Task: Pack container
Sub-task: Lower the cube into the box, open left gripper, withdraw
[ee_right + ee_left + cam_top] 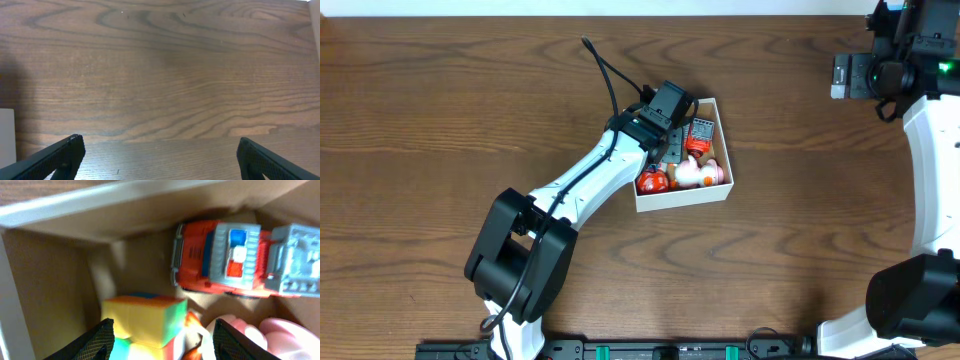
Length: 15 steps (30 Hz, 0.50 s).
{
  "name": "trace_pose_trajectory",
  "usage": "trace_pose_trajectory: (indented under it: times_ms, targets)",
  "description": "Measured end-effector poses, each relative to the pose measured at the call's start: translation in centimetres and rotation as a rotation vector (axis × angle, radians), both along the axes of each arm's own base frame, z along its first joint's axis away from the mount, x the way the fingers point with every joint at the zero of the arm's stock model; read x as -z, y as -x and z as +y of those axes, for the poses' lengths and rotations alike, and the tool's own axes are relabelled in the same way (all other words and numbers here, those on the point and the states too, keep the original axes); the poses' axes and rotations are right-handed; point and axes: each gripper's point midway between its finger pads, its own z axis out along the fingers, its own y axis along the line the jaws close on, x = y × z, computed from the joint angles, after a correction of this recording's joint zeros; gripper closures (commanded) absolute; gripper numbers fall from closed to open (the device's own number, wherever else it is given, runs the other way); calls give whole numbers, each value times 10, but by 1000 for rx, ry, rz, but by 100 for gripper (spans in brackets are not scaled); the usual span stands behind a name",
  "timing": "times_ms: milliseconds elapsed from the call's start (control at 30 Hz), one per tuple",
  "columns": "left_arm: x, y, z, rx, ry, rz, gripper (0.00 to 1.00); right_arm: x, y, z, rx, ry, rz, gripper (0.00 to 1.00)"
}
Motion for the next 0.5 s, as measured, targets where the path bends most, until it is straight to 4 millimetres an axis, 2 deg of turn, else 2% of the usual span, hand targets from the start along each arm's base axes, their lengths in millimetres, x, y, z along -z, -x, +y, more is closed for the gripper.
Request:
trace_pose_trajectory:
  times_ms: [300, 400, 500]
  targets:
    - [-7, -10, -4, -6, 18, -43, 41, 0, 2, -10, 22, 0, 0, 1]
    - [-19, -15, -6, -3, 18, -58, 41, 0, 2, -11, 25, 0, 0, 1]
    - [-38, -19, 0, -6, -32, -73, 41, 0, 2, -11, 25, -1, 0, 1]
